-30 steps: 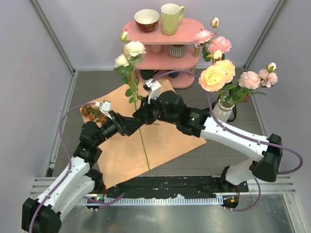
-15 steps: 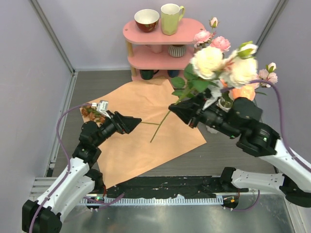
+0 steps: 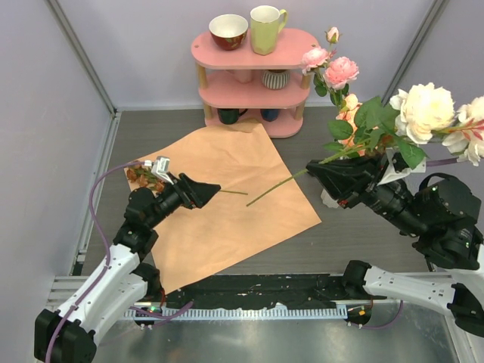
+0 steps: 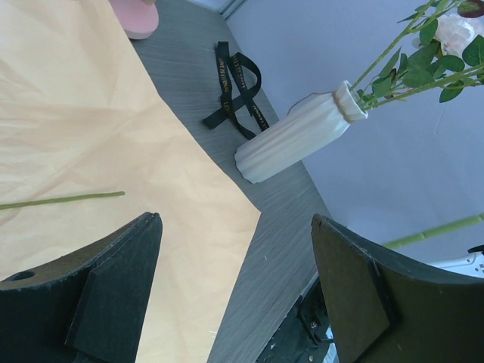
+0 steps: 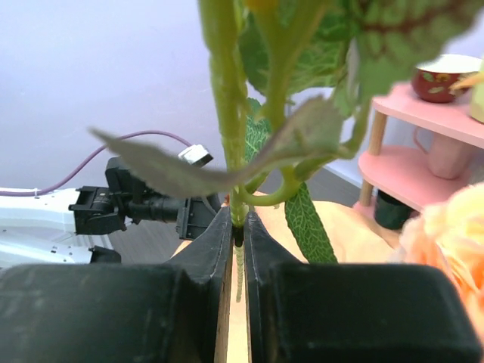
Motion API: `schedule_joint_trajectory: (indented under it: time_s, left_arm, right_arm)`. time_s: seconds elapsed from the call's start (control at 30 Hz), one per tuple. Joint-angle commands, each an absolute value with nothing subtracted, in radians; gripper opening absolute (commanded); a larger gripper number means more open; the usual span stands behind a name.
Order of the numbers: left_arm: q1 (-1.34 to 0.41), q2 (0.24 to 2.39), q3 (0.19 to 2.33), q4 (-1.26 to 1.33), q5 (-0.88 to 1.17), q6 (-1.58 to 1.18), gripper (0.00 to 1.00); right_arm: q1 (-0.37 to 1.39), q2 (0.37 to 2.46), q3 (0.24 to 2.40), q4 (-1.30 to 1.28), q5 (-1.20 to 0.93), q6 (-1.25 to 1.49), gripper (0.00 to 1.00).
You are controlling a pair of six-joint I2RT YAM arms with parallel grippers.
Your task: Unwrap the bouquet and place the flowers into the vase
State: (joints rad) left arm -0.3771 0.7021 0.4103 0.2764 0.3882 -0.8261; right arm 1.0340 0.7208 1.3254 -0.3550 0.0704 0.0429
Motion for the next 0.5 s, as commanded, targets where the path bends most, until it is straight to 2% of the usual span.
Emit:
schedule_joint_trajectory:
  time_s: [0.0, 0.07, 0.2, 0.47]
  left_arm:
    - [-0.373, 0.687, 0.446, 0.279, 0.388, -0.810, 0.84]
    - [-0.373, 0.680, 0.449, 0.262, 0.384, -0.801, 0.84]
    - [-0.373, 0.664, 0.449, 0.241, 0.382, -0.788, 0.84]
    - [-0.373, 0.686, 0.459, 0.235, 0.387, -0.787, 0.85]
  right_arm:
    - [1.039, 0.701, 1.399, -0.428, 0.251, 0.008, 0.01]
    - [1.037, 0.700, 1.416, -0.521, 0.349, -0.018, 0.01]
    - [1.039, 0.673, 1.372, -0.624, 0.697, -0.029, 0.01]
    - [1.039, 0.569, 1.327, -0.588, 0.963, -0.024, 0.01]
